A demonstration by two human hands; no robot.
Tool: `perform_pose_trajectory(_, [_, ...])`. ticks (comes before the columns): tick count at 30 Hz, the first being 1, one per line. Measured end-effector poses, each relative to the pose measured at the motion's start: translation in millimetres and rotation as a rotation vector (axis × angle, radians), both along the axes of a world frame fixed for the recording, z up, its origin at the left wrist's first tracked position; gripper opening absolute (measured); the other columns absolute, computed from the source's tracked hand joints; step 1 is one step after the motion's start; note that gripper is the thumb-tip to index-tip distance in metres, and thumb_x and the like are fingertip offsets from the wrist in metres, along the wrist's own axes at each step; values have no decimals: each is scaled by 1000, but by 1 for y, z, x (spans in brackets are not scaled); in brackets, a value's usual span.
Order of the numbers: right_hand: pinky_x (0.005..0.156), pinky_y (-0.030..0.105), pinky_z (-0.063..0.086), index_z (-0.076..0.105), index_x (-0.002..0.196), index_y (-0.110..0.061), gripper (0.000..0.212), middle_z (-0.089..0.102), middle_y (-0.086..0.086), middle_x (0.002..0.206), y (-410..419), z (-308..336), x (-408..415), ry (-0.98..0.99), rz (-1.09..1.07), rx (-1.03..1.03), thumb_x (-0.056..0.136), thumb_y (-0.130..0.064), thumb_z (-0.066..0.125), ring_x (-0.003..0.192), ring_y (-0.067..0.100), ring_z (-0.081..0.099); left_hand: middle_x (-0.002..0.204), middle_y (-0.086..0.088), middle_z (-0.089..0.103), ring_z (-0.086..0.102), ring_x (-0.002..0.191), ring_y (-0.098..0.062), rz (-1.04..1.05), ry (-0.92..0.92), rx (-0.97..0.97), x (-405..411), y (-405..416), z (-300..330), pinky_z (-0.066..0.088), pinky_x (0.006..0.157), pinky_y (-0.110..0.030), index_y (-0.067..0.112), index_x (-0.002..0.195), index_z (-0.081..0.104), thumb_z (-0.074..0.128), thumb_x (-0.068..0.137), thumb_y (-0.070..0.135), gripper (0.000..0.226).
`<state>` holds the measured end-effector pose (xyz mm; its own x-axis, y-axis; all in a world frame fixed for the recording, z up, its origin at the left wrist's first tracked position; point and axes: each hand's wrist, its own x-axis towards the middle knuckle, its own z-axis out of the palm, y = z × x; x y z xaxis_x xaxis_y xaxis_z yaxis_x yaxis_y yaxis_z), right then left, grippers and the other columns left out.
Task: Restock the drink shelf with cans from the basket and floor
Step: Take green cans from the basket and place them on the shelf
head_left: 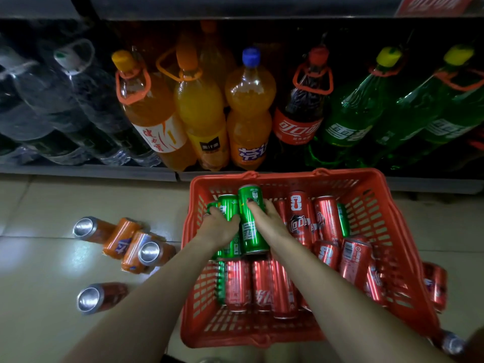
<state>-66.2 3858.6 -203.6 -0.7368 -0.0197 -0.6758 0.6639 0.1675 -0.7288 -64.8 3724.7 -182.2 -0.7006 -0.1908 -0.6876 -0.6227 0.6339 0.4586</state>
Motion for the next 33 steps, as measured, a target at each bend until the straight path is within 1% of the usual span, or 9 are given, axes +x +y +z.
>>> perform_pose_trajectory(5, [115, 52, 41, 31, 155, -38, 89, 44, 2, 159, 3, -11, -5, -99, 20, -68, 81, -68, 70, 139, 29, 49, 141, -19, 54, 59, 112, -30, 87, 47, 47, -1, -4, 0, 43, 81, -28, -3, 156, 24, 63, 101, 40, 79])
perform_pose_trajectory(7, [112, 47, 41, 24, 162, -30, 100, 38, 4, 162, 7, -12, -9, -152, 28, -80, 82, -66, 72, 144, 29, 44, 141, -16, 52, 58, 119, -29, 96, 29, 56, 1, -4, 2, 44, 85, -28, -3, 156, 25, 67, 99, 42, 84])
perform_pose_trajectory(10, [91, 41, 57, 46, 150, -26, 88, 66, 7, 133, 18, -19, -16, -176, 0, -161, 77, -61, 79, 114, 25, 69, 158, -20, 40, 46, 142, -35, 78, 14, 48, 4, -2, 2, 44, 106, -35, 0, 160, 18, 72, 94, 47, 97])
perform_pose_trajectory(12, [88, 44, 61, 51, 143, -24, 71, 72, 8, 122, 24, -23, -16, -158, -40, -172, 83, -50, 79, 103, 26, 75, 157, -22, 40, 47, 140, -38, 57, 26, 34, 7, 0, 0, 44, 105, -34, 6, 159, 19, 74, 94, 43, 93])
perform_pose_trajectory(17, [88, 42, 60, 54, 137, -21, 54, 73, 9, 119, 34, -26, -12, -165, -58, -193, 91, -37, 76, 103, 26, 74, 147, -29, 34, 34, 144, -47, 35, -5, -38, 15, 16, -3, 38, 118, -51, 28, 149, 22, 73, 92, 44, 78])
perform_pose_trajectory(23, [100, 49, 56, 49, 142, -23, 65, 69, 6, 124, 32, -25, -10, -139, -24, -159, 88, -42, 78, 109, 25, 70, 157, -28, 32, 18, 152, -45, 112, -38, -47, 25, 18, -17, 31, 120, -51, 19, 157, 7, 67, 95, 45, 90])
perform_pose_trajectory(26, [101, 48, 54, 43, 145, -26, 74, 63, 4, 132, 31, -25, -11, -140, 28, -159, 85, -48, 78, 115, 23, 65, 160, -23, 37, 37, 147, -43, 186, -20, 9, 21, 13, -16, 41, 116, -50, 19, 163, 1, 71, 92, 43, 103])
perform_pose_trajectory(29, [101, 48, 55, 41, 149, -22, 89, 62, 7, 136, 31, -26, -13, -127, 3, -171, 77, -50, 82, 117, 25, 66, 150, -20, 49, 58, 127, -39, 208, 22, 45, 19, 11, -10, 52, 102, -40, 24, 156, 16, 75, 91, 35, 89])
perform_pose_trajectory(33, [94, 45, 58, 46, 144, -19, 76, 67, 9, 128, 32, -25, -14, -145, -29, -205, 81, -41, 82, 111, 27, 70, 153, -17, 49, 57, 130, -40, 199, -6, 76, 18, 6, -7, 50, 109, -46, 25, 154, 18, 75, 89, 40, 87])
